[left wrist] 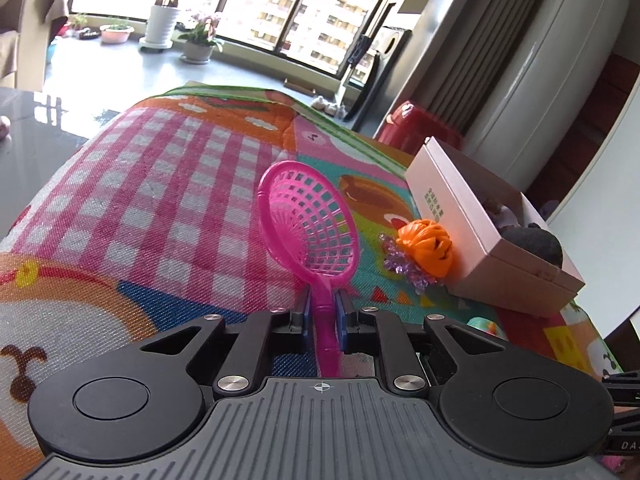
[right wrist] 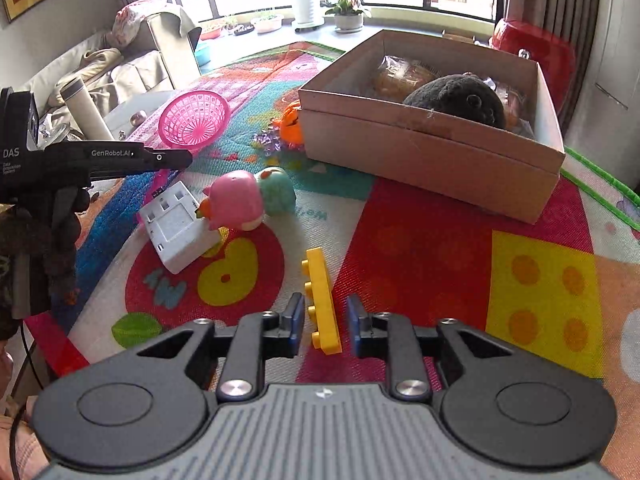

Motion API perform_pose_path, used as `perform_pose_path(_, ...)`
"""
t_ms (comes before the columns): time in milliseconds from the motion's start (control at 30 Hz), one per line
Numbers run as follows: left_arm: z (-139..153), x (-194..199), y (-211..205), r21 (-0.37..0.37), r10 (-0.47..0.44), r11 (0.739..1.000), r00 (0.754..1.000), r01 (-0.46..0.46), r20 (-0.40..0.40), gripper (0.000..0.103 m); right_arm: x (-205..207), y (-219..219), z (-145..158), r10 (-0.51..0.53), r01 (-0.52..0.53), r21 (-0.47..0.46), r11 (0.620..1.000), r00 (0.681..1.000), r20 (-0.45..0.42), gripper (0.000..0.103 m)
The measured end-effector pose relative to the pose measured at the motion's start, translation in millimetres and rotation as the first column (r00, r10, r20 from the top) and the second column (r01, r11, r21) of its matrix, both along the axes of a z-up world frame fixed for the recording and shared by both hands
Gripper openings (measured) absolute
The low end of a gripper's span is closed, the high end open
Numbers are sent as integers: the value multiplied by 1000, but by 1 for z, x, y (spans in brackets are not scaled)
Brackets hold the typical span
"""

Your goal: Organize objects

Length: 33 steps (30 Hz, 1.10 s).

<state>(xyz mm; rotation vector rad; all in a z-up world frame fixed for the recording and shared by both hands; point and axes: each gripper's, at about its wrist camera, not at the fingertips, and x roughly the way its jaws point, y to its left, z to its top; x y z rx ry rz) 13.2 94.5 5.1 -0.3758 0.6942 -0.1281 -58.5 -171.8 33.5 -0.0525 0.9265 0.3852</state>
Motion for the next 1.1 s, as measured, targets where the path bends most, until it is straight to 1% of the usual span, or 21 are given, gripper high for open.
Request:
perform_pose_path(33, 1, 1, -1, 10, 6, 1000, 1000, -6, -1, 15, -1, 0, 0, -2, 2, -14, 1000, 1000, 17, 45)
perform_pose_path(67, 1, 1, -2, 15, 6, 1000, 1000, -6, -2, 15, -4, 0, 0, -6, 8, -39, 999, 999, 44, 63)
perform_pose_path(100, 2, 0, -2, 23, 6, 1000, 1000, -6, -4, 15, -7, -1, -1, -8, 14, -70, 997, 997, 76, 71)
perform_pose_path(167, 3, -1, -4, 40, 0, 999, 1000, 0, -7, 15, -12, -3, -1, -11, 35, -158, 987, 989, 148, 73)
perform_pose_path(233, 3, -2, -6, 53, -2, 999, 1000, 3, -9, 15, -16, -6, -3, -30, 85, -245, 966, 975, 220, 79)
perform_pose_path(300, 3, -4, -6, 56, 0, 998, 1000, 0, -9, 15, -16, -10, -5, -54, 128, -285, 950, 965, 256, 85)
perform_pose_path(333, 3, -4, -6, 56, 3, 998, 1000, -2, -8, 15, -15, -14, -6, -69, 140, -275, 951, 965, 252, 85)
perform_pose_path(367, 3, -5, -5, 54, 7, 999, 1000, -7, -6, 15, -14, -18, -6, -84, 143, -246, 959, 968, 236, 89)
perform_pose_path(400, 2, -5, -5, 51, 14, 999, 1000, -14, -5, 16, -13, -21, -6, -95, 143, -212, 967, 971, 219, 95)
perform_pose_path(467, 3, -4, -6, 53, 32, 998, 999, -32, 1, 16, -12, -25, -7, -109, 138, -143, 980, 975, 195, 103)
perform_pose_path(567, 4, 1, -8, 71, 54, 996, 998, -55, 14, 17, -13, -22, -14, -110, 125, -82, 989, 979, 172, 103)
perform_pose_path(667, 3, 9, -11, 94, 63, 993, 998, -64, 22, 16, -14, -13, -24, -104, 113, -62, 992, 986, 132, 103)
perform_pose_path(700, 3, 12, -11, 102, 61, 993, 998, -64, 27, 17, -17, -11, -25, -106, 117, -66, 991, 982, 154, 103)
perform_pose_path(767, 1, 18, -12, 107, 56, 993, 998, -59, 32, 17, -20, -10, -25, -106, 117, -61, 991, 982, 156, 103)
perform_pose_path(900, -2, 24, -9, 77, 57, 995, 998, -59, 30, 17, -22, -12, -27, -139, 146, -28, 989, 978, 158, 103)
perform_pose_path(1033, -1, 19, -14, 138, 5, 990, 999, -10, 38, 18, -25, -8, -29, -149, 158, -35, 987, 973, 175, 103)
perform_pose_path(1100, -1, 17, -16, 153, -10, 988, 999, 3, 41, 19, -23, -8, -28, -147, 156, -40, 987, 974, 174, 103)
